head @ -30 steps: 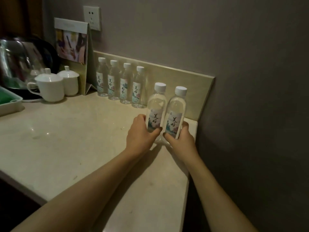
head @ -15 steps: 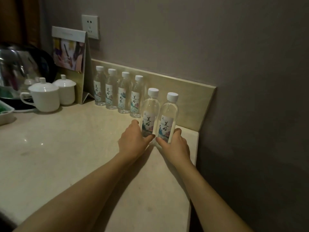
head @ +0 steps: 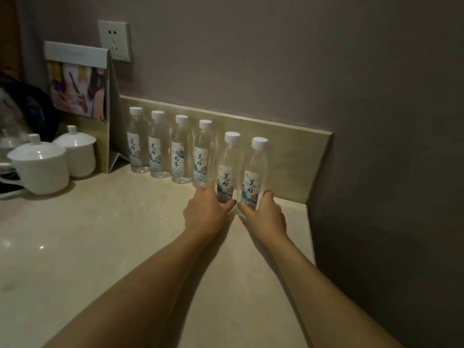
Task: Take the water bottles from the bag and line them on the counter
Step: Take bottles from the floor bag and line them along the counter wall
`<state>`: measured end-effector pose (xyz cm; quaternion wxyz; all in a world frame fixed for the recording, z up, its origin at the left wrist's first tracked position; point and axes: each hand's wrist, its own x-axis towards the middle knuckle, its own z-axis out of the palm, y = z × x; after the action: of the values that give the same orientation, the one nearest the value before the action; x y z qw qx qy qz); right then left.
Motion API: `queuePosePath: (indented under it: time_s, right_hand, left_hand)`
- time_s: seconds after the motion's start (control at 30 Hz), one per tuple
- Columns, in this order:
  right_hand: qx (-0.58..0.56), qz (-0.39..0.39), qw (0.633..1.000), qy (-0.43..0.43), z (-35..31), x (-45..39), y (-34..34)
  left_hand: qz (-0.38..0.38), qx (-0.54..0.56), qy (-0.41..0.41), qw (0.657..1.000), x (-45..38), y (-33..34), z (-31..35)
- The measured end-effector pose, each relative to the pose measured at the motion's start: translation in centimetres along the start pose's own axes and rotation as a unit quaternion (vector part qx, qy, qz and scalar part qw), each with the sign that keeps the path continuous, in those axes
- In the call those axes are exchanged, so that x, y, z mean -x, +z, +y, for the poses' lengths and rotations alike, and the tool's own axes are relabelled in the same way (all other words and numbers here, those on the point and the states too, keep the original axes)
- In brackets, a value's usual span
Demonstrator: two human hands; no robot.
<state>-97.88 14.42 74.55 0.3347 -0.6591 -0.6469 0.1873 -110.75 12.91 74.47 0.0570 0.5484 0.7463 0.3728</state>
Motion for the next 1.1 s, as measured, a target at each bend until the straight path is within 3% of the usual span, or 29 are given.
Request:
queuePosePath:
  time_s: [0.27,1.1]
  right_hand:
    - [0.054,0.066,0.995,0.047,-1.7,-2.1,2.4]
    - [0.088,0.089,0.990,0.066,-1.7,-4.5,3.3]
  left_hand:
    - [-0.044,-0.027,0.038,0.998,-3.8,0.8,-1.1]
    - [-0.062,-0.052,0.065,0.995,-5.8,1.0,-0.6]
